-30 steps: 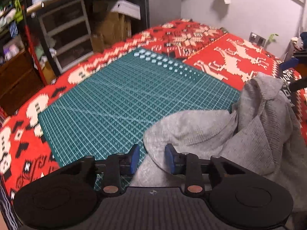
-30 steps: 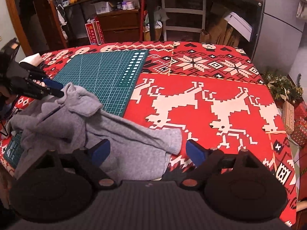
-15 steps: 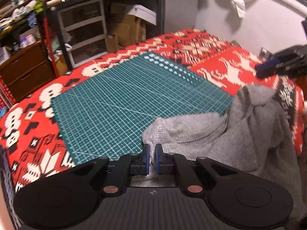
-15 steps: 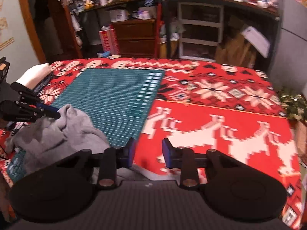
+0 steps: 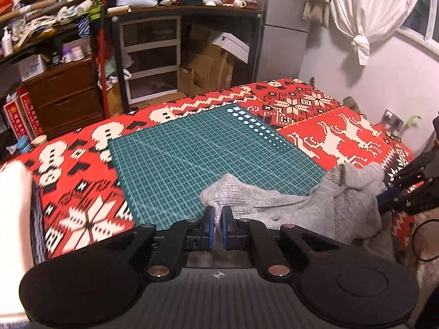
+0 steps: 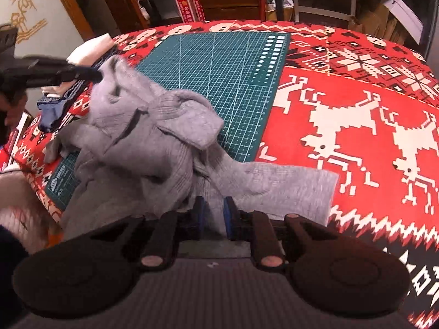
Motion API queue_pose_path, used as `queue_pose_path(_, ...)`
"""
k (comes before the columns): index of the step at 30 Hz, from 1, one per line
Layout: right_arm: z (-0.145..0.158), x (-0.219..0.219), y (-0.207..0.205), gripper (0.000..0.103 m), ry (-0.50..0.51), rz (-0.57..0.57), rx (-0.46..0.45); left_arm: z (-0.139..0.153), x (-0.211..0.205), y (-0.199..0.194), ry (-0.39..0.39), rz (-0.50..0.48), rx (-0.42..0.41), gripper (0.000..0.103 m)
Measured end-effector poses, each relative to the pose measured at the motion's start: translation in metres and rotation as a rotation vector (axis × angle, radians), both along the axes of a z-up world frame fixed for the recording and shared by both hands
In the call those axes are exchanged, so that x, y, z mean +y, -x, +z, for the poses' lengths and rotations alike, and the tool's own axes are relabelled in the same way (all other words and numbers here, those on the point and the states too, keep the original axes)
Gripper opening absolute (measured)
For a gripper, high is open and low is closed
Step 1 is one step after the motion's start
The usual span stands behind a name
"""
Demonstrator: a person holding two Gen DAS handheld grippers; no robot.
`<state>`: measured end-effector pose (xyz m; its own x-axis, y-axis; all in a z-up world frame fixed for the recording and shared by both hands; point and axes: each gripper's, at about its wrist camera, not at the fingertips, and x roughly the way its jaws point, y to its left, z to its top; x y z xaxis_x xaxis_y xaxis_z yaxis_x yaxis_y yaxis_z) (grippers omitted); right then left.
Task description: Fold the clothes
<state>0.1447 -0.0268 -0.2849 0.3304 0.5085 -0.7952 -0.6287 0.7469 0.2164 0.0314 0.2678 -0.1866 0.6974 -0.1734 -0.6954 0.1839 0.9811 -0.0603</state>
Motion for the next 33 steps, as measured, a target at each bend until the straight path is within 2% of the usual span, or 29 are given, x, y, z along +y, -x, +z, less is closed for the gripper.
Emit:
queue_pose_path(3, 0.01, -0.004, -0.007, 0.02, -0.012, -0.015, -0.041, -0.001, 0.002, 0.012, 0.011, 0.02, 0.006, 0.006)
queue_pose_path(4, 0.013, -0.004, -0.011, 0.025, -0.012, -0.017, -0.057, -0.002, 0.003, 0.015, 0.016, 0.026, 0.008, 0.006)
queue_pose_path(6, 0.016, -0.001, -0.02, 0.029, -0.011, -0.009, -0.086, -0.004, 0.004, 0.018, 0.023, 0.037, 0.011, 0.006)
queue_pose_path(10, 0.005, 0.021, -0.035, 0.032, 0.068, 0.078, -0.137, -0.007, 0.001, 0.017, 0.014, 0.041, 0.004, 0.006)
queue_pose_path(11, 0.005, 0.024, -0.036, 0.032, 0.082, 0.091, -0.147, -0.007, 0.001, 0.015, 0.013, 0.042, 0.002, 0.006)
queue_pose_path(12, 0.004, 0.028, -0.037, 0.021, 0.096, 0.103, -0.156, -0.007, 0.002, 0.014, 0.012, 0.044, 0.001, 0.006)
queue_pose_path(13, 0.003, 0.03, -0.038, 0.004, 0.102, 0.109, -0.151, -0.008, 0.002, 0.012, 0.011, 0.045, 0.0, 0.006)
queue_pose_path(17, 0.014, 0.022, -0.037, 0.003, 0.075, 0.084, -0.164, -0.004, 0.004, 0.008, 0.016, 0.057, -0.016, 0.006)
queue_pose_path(22, 0.052, -0.005, -0.033, 0.003, -0.002, -0.006, -0.217, 0.014, 0.01, 0.01, 0.03, 0.093, -0.076, 0.006)
queue_pose_path(27, 0.092, -0.022, -0.003, 0.003, -0.044, 0.03, -0.246, 0.045, 0.013, 0.026, 0.051, 0.117, -0.17, 0.006)
queue_pose_path(30, 0.097, -0.025, 0.021, 0.003, -0.034, 0.076, -0.208, 0.059, 0.014, 0.045, 0.065, 0.132, -0.203, 0.006)
queue_pose_path(33, 0.083, -0.024, 0.043, 0.003, -0.02, 0.113, -0.124, 0.062, 0.015, 0.067, 0.072, 0.149, -0.201, 0.006)
